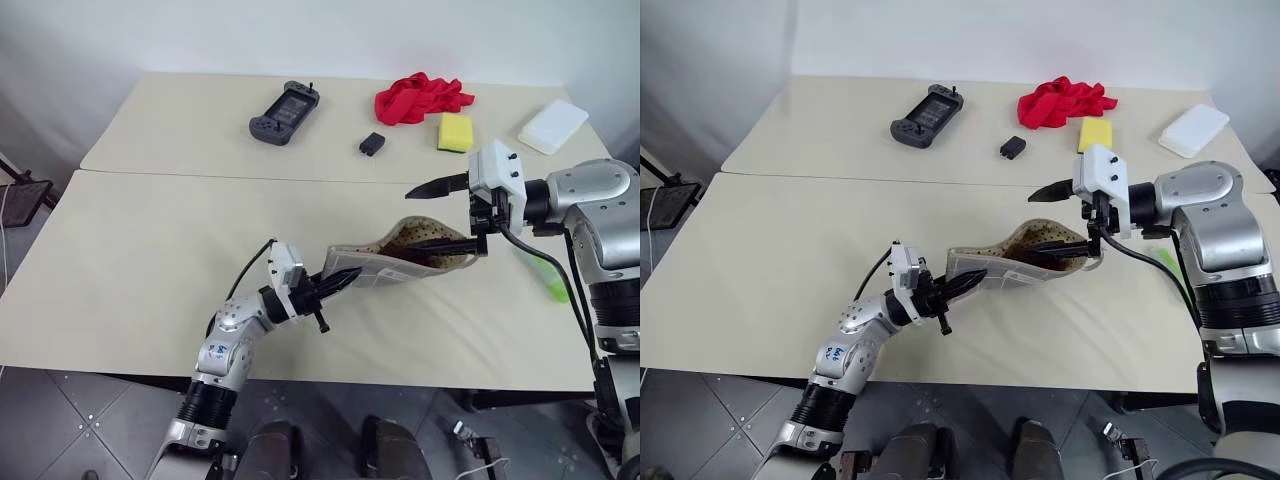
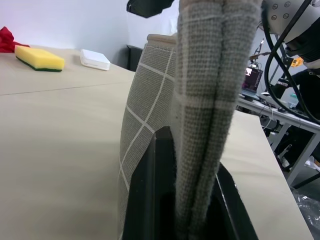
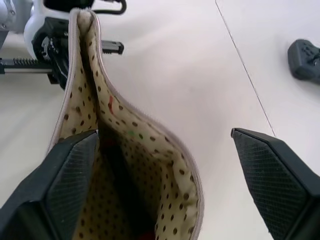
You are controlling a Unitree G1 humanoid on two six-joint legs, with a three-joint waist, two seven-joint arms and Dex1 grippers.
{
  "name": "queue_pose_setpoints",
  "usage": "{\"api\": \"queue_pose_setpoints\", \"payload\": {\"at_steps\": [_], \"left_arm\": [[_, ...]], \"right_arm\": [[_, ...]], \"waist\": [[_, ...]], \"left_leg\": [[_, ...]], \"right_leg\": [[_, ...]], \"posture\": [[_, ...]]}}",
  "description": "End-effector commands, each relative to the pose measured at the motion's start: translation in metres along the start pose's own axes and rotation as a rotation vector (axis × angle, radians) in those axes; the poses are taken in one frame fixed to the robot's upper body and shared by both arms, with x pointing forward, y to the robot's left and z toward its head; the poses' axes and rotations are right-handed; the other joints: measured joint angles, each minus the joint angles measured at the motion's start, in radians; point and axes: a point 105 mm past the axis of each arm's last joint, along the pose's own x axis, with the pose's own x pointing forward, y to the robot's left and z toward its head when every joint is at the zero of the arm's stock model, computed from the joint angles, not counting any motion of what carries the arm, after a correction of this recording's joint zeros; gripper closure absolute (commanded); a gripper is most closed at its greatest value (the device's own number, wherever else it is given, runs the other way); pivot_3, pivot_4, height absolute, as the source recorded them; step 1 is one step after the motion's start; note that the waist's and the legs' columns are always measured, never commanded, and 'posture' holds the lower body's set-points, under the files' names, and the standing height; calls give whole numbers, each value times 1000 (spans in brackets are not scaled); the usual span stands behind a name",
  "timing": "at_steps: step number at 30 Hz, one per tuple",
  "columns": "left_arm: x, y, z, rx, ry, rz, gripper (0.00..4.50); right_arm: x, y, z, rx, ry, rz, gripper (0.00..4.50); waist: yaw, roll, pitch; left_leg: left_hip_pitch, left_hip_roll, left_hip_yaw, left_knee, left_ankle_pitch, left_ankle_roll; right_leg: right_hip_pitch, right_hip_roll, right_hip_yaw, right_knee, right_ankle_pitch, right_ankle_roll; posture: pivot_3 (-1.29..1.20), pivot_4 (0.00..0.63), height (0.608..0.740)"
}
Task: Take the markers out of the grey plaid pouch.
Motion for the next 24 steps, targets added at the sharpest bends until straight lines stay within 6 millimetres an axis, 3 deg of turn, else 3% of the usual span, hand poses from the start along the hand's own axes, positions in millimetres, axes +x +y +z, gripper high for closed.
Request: {"api": "queue_pose_setpoints", "payload": {"at_steps": [1, 10, 17, 24], "left_arm": [[2, -1, 6, 22, -15, -16, 4500], [2, 0, 6, 19, -12, -13, 4500], [4, 1, 6, 19, -13, -19, 4500], [5, -2, 5, 13, -15, -30, 4500]], "right_arm": [[-11, -2, 18, -66, -30, -9, 1327], [-2, 6, 11, -149, 43, 65, 4483], [19, 25, -5, -138, 202, 197, 4483], [46, 16, -30, -184, 378, 131, 4483]], "waist": [[0, 0, 0], [0, 0, 0], [0, 0, 0], [-3, 0, 0]], "left_leg": [[0, 0, 0, 0, 0, 0], [0, 0, 0, 0, 0, 0], [0, 0, 0, 0, 0, 0], [0, 0, 0, 0, 0, 0]], "right_leg": [[0, 0, 0, 0, 0, 0], [0, 0, 0, 0, 0, 0], [0, 0, 0, 0, 0, 0], [0, 0, 0, 0, 0, 0]], "posture": [[0, 150, 740], [0, 150, 740], [0, 150, 740], [0, 150, 740]]}}
